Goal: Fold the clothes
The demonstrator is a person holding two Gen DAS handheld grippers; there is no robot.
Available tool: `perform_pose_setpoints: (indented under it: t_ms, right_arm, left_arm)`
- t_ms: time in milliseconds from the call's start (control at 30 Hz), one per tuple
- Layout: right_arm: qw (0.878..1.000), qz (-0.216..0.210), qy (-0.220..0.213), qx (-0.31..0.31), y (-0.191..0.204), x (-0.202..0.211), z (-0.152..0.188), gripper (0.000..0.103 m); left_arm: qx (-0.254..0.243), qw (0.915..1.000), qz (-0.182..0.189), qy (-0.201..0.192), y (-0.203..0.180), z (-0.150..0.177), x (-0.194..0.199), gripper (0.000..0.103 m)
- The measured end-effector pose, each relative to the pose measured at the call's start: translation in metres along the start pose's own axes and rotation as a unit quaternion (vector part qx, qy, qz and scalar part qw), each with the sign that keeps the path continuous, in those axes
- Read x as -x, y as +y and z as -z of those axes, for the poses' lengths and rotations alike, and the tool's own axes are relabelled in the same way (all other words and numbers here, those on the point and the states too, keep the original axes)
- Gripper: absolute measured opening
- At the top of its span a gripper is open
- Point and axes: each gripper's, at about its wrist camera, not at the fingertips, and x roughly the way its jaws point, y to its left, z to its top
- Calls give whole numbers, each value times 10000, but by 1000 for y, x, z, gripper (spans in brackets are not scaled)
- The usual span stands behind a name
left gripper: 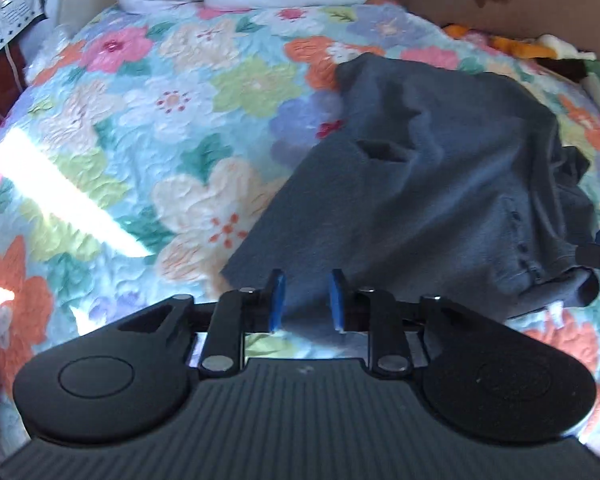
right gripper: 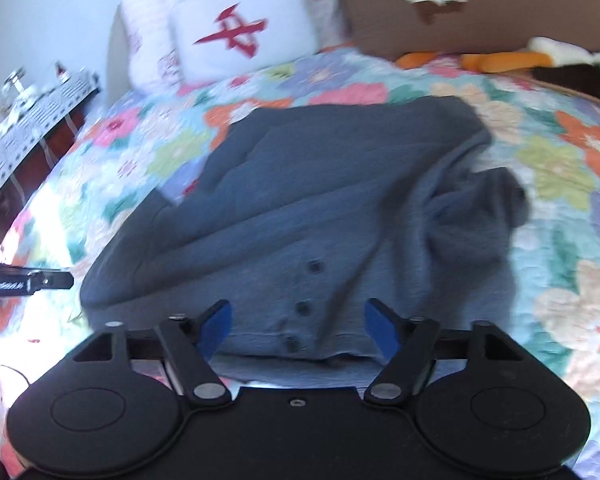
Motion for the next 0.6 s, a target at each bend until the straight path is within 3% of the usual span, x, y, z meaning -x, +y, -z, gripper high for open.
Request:
perform_pose_setpoints:
  t_ms: [100, 167, 367, 533, 600]
  right_arm:
    - [9983, 491, 130, -277, -24, 4, 1, 88]
    - [9960, 727, 199, -473, -39, 7, 3, 88]
    - [9908, 910, 265, -968, -79, 15, 12, 88]
    - [9884, 717, 371, -1283, -100, 8, 19, 88]
    - [9862, 672, 432, -1453, -107, -5, 21, 88]
  left_arm:
    - [-515, 9986, -72, 9, -39, -10, 0, 39]
    - [-899, 9958, 49, -160, -64, -14, 1, 51]
    - [-1194, 9875, 1021, 151, -121, -26, -38, 51]
    - [-2081, 9731, 982, 70, -169, -23, -70, 51]
    - [-2196, 9691, 1106, 177, -177, -23, -79, 51]
